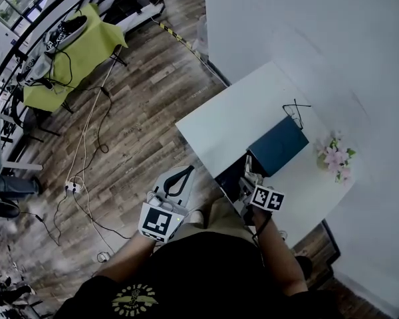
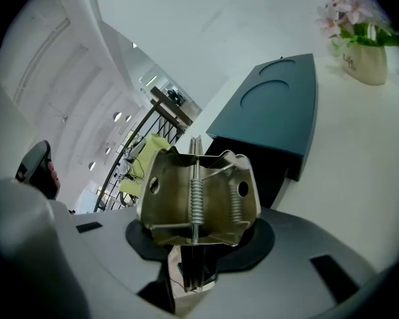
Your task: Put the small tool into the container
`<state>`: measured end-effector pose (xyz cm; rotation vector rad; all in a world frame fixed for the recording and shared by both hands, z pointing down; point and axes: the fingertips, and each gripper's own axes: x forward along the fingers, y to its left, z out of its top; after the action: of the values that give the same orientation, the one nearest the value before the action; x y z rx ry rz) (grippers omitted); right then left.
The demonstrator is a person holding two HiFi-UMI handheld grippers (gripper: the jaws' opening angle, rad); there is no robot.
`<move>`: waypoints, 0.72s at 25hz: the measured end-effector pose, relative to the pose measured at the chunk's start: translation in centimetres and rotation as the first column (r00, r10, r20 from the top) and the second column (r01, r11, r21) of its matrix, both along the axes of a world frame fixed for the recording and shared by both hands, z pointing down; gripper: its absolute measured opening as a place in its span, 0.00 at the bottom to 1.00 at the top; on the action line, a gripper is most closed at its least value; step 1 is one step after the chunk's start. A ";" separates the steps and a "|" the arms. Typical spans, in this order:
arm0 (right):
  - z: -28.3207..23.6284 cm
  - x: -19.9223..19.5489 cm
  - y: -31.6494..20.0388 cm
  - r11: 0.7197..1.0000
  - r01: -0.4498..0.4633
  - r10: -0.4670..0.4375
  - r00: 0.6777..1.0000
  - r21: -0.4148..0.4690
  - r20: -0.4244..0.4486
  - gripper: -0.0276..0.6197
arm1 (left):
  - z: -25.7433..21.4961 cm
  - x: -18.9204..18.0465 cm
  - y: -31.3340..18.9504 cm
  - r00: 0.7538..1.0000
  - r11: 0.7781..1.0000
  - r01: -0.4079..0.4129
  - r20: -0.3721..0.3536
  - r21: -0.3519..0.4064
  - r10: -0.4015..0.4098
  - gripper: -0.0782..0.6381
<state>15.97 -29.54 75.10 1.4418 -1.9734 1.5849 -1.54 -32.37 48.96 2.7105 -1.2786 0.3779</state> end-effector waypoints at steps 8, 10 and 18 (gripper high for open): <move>0.5 0.0 -0.5 0.999 -0.047 0.047 0.999 -0.011 0.023 0.38 | 0.6 0.4 0.6 1.000 1.000 -0.014 0.011 -0.016 0.014 0.12; 0.2 0.1 -0.4 0.997 -0.070 0.070 0.997 -0.011 0.036 0.40 | 0.5 0.6 0.7 1.000 1.000 -0.023 0.012 -0.014 0.023 0.12; 0.0 0.3 0.2 1.000 -0.007 0.007 1.000 -0.012 0.003 0.48 | 0.5 0.7 0.9 0.999 0.999 -0.036 0.025 -0.002 0.036 0.12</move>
<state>16.26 -29.30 75.11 1.4445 -1.9595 1.5997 -0.79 -31.42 49.49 2.7388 -1.2371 0.4173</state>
